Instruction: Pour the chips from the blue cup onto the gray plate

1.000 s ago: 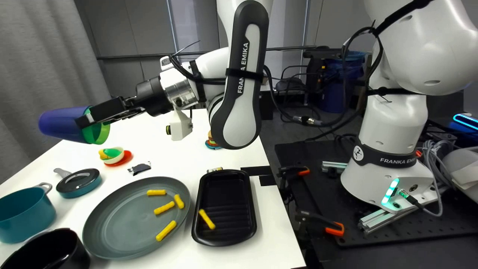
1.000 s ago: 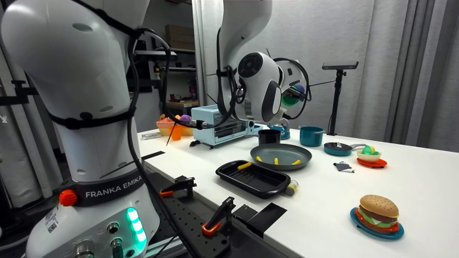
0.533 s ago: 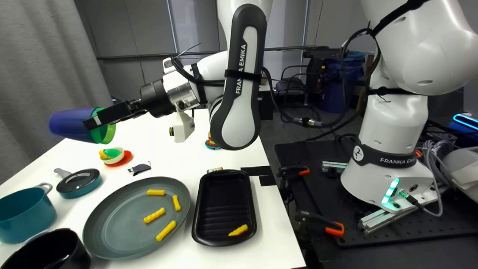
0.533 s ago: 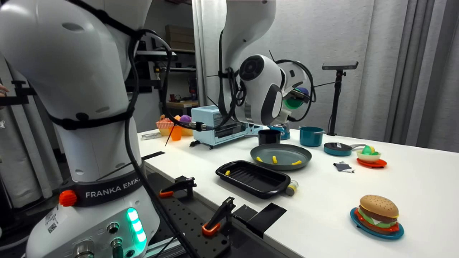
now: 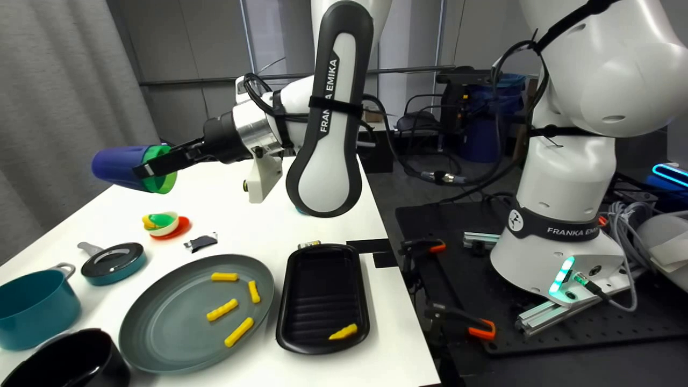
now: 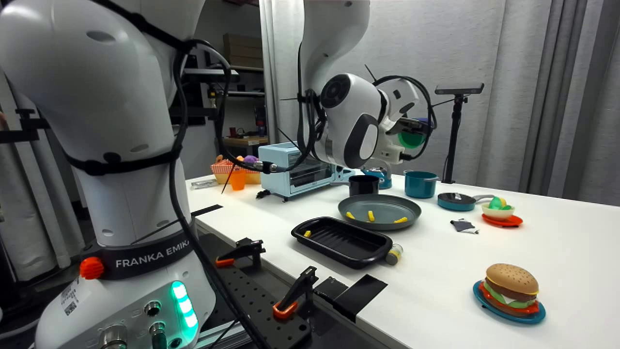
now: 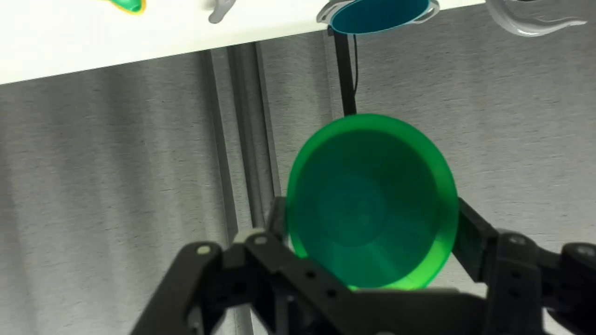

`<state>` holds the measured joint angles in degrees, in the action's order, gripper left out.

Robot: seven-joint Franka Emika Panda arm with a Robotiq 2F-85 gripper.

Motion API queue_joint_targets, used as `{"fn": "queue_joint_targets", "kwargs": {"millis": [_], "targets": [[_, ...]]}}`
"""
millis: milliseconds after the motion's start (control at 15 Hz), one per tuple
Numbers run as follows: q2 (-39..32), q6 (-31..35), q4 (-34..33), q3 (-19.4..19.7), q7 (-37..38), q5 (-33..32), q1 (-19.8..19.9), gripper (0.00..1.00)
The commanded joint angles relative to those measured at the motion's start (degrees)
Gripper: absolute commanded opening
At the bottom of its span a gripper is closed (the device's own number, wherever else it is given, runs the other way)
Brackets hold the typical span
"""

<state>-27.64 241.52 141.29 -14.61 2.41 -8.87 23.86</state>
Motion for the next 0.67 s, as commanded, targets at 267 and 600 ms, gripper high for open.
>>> {"fn": "queue_joint_targets", "kwargs": {"millis": [267, 600], "targets": [[3.68, -0.45, 2.63, 11.46, -8.32, 16.43, -12.43, 0.57], [5.6, -7.17, 4.91, 17.87, -13.53, 28.9, -20.47, 0.57]]}}
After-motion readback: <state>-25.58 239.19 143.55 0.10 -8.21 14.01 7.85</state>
